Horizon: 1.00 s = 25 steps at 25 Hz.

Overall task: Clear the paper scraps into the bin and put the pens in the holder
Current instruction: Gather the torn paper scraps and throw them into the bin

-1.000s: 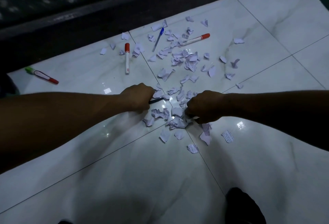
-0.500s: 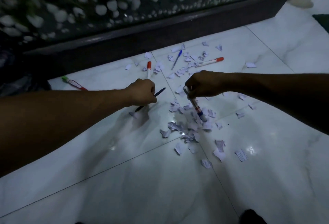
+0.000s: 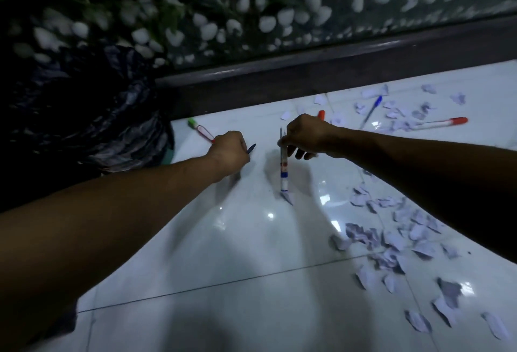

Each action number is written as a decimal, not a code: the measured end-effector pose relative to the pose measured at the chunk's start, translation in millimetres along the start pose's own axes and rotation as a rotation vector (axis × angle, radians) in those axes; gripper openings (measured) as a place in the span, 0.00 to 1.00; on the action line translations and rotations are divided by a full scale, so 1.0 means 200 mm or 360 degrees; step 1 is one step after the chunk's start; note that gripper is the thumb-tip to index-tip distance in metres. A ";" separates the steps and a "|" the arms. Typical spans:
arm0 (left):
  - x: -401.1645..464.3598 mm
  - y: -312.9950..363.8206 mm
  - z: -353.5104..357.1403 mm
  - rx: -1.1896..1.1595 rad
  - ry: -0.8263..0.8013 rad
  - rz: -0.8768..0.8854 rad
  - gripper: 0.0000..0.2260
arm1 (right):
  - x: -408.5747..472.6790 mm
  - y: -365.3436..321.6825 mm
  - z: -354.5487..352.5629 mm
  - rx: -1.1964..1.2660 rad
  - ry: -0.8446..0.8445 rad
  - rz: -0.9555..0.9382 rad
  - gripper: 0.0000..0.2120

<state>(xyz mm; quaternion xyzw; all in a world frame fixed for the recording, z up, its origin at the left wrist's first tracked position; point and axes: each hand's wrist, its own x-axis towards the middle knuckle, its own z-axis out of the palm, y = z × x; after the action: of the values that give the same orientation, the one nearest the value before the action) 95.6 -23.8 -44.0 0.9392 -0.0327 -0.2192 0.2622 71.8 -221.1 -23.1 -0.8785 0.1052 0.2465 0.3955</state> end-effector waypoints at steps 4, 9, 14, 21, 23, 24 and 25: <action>0.05 -0.18 -0.02 -0.0017 0.0091 -0.0097 0.09 | 0.16 -0.09 0.16 0.0115 -0.0035 0.0071 0.10; 0.05 -0.25 -0.01 0.0068 0.0034 0.0015 0.17 | 0.19 -0.09 0.20 0.0027 -0.0004 0.0028 0.11; -0.04 -0.16 0.05 0.0315 -0.0082 0.0473 0.20 | 0.05 0.07 0.09 -0.0478 0.0000 -0.0170 0.09; -0.21 0.10 0.34 0.0749 -0.0500 0.0710 0.34 | -0.46 0.43 -0.09 -0.1361 -0.0299 -0.0295 0.13; -0.26 0.19 0.44 0.0864 -0.0610 0.0637 0.42 | -0.63 0.53 -0.11 -0.1271 -0.0589 -0.0205 0.11; -0.28 0.22 0.48 0.0902 -0.0642 0.0588 0.44 | -0.70 0.57 -0.12 -0.1151 -0.0760 -0.0084 0.10; -0.29 0.25 0.51 0.0920 -0.0661 0.0542 0.46 | -0.76 0.62 -0.11 -0.1027 -0.0922 0.0079 0.09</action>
<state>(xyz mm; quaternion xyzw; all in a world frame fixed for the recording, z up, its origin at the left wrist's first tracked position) 1.1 -106.4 -74.0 0.8912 -0.3007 -0.3395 0.0073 -97.9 -321.5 -12.5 -0.8489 -0.0714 0.5126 0.1078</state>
